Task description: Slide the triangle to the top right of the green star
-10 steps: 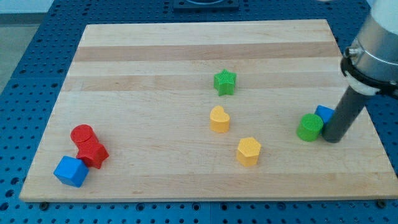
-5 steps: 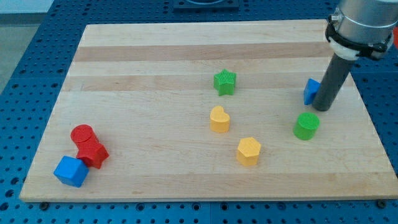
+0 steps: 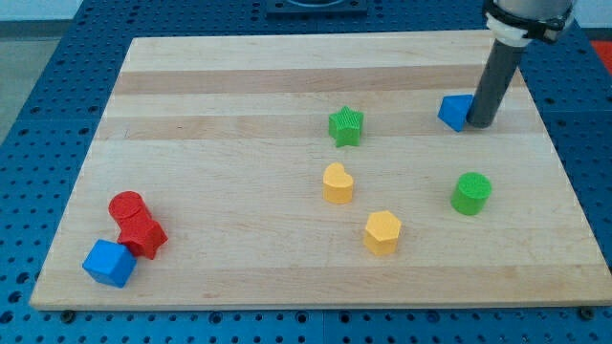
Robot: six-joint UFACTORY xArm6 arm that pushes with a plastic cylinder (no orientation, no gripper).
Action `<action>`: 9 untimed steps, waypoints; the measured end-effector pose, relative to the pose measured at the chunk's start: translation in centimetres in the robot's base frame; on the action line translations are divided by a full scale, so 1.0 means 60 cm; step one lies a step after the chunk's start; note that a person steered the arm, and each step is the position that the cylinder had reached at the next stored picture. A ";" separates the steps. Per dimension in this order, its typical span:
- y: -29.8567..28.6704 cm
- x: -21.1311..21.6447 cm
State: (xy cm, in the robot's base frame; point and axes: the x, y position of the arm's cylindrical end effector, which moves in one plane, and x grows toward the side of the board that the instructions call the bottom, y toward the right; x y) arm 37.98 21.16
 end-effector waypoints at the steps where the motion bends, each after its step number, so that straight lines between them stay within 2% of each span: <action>1: -0.003 -0.013; 6: -0.144 -0.012; 9: -0.194 -0.037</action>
State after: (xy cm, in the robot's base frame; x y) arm 35.76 9.51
